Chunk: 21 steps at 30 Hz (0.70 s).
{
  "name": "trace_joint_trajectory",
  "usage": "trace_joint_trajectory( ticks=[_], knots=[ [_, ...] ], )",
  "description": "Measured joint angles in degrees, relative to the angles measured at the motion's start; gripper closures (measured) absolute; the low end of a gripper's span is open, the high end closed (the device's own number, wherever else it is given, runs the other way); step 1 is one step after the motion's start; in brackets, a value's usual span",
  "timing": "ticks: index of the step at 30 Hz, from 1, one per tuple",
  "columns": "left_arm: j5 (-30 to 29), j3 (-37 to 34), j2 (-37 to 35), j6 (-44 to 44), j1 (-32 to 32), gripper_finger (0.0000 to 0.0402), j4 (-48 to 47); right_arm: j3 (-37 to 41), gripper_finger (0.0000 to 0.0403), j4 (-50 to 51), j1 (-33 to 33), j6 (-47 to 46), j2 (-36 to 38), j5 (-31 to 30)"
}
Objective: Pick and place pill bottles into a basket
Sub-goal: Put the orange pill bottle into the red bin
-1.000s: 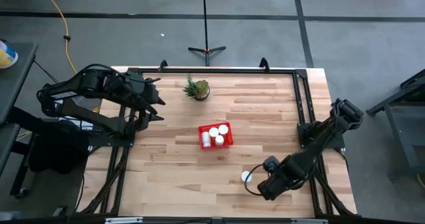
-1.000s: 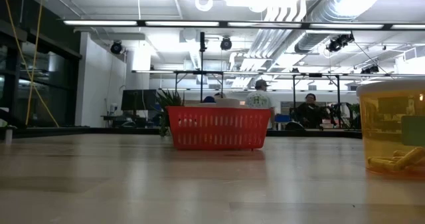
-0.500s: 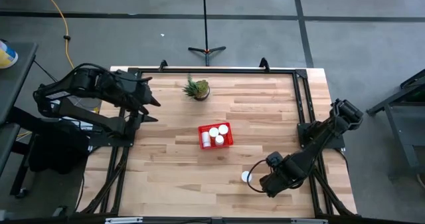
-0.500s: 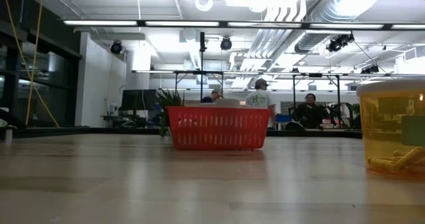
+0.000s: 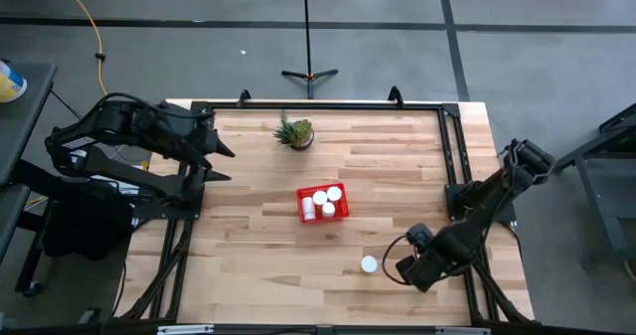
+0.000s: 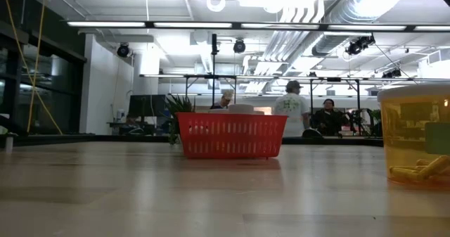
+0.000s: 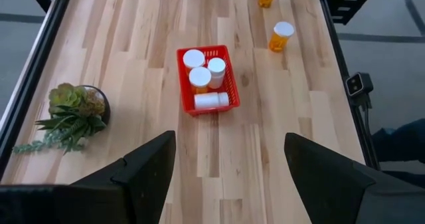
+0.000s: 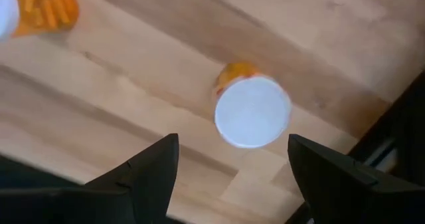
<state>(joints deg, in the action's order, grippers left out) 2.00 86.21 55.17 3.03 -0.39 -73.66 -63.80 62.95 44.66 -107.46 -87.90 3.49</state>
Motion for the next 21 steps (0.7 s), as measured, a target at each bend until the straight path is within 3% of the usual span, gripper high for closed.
trace_joint_trajectory(
  ticks=[8,15,21],
  knots=[
    [0.0,0.0,-0.4,0.5,0.0,0.0085,-0.3,5.1,0.013,-4.3,-2.3,1.2,5.0,-1.5],
    [0.0,0.0,-0.4,0.5,0.0,0.0085,-0.3,12.1,0.013,-10.6,-2.1,-0.3,7.0,1.7],
    [0.0,0.0,-0.4,0.5,0.0,0.0085,-1.2,13.0,0.013,-13.7,-2.2,-0.6,7.1,2.6]
  ],
)
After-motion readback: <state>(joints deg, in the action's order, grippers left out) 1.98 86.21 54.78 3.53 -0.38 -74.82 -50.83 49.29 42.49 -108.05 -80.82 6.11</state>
